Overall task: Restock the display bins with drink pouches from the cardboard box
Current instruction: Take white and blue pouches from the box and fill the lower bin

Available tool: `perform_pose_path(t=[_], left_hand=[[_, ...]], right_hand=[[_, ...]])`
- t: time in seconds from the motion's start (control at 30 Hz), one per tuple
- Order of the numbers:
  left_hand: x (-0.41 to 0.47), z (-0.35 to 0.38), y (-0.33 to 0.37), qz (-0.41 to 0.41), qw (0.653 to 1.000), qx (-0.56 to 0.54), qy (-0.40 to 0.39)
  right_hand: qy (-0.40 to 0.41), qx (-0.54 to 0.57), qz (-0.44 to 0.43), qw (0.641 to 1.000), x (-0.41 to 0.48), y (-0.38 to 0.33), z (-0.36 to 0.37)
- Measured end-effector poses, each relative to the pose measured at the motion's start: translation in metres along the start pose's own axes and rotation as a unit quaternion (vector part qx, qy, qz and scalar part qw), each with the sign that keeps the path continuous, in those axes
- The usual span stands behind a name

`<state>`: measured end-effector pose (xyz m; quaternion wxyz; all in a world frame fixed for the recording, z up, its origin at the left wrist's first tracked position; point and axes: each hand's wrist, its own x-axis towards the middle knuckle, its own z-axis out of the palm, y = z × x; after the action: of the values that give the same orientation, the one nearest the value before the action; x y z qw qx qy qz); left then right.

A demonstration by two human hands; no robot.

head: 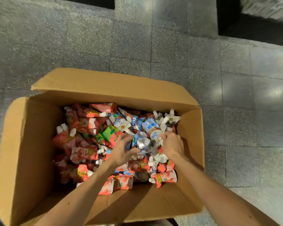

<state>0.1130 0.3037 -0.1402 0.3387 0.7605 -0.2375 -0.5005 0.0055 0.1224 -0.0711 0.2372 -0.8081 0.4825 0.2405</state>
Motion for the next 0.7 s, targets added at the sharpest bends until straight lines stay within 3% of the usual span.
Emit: perform_pose_path(t=[0.17,0.37,0.5,0.7], left_hand=[[-0.036,-0.020,0.011,-0.040,0.964,-0.264,0.021],[-0.068,-0.034,0.035,-0.092,0.937,-0.332,0.058],[-0.091,-0.040,0.059,-0.086,0.921,-0.362,0.116],[-0.157,-0.039,0.093,-0.030,0.875,-0.435,0.212]], right_hand=[[-0.048,0.006,-0.022,0.999,-0.023,-0.011,-0.005],[-0.081,0.131,-0.044,0.987,-0.043,-0.035,-0.007],[-0.081,0.124,-0.114,0.982,-0.064,-0.053,-0.032],[-0.018,0.176,-0.248,0.952,-0.118,-0.070,-0.075]])
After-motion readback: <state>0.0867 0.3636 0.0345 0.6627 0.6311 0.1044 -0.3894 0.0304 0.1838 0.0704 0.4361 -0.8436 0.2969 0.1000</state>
